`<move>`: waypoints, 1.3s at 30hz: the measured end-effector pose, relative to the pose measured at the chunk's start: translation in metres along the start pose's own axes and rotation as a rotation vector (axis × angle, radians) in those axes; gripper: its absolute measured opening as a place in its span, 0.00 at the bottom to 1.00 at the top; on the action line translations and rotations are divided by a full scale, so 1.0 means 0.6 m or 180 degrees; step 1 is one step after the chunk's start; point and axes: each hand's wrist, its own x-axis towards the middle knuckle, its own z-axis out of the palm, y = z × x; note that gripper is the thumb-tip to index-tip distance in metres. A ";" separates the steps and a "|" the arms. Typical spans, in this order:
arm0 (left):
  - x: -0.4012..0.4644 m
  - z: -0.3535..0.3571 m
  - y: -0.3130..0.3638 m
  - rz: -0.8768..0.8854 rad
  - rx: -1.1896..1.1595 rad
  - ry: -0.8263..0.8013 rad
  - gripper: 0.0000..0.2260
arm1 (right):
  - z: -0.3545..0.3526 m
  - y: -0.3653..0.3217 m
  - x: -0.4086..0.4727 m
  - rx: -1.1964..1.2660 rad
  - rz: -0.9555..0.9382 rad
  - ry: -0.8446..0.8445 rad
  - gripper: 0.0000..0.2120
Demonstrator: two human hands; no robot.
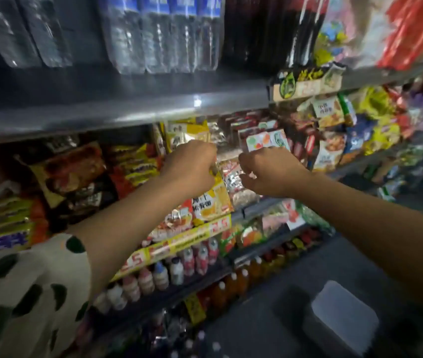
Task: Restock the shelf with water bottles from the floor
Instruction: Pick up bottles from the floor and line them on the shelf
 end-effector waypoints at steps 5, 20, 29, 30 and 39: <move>-0.083 0.210 0.005 0.0043 -0.0126 -0.1113 0.14 | 0.195 -0.039 -0.117 0.0519 0.0112 -0.0722 0.14; -0.381 0.983 -0.068 -0.0485 -0.0350 -0.2780 0.06 | 0.970 -0.259 -0.443 0.1580 0.0728 -0.2803 0.24; -0.493 1.268 -0.139 -0.0693 -0.0373 -0.2738 0.18 | 1.302 -0.369 -0.524 0.1125 0.0849 -0.2997 0.29; -0.499 1.282 -0.142 -0.0691 -0.0408 -0.2699 0.18 | 1.322 -0.375 -0.529 0.1046 0.0829 -0.3013 0.28; -0.472 1.274 -0.151 -0.0792 -0.0695 -0.2479 0.17 | 1.339 -0.341 -0.501 0.1308 0.0640 -0.3109 0.19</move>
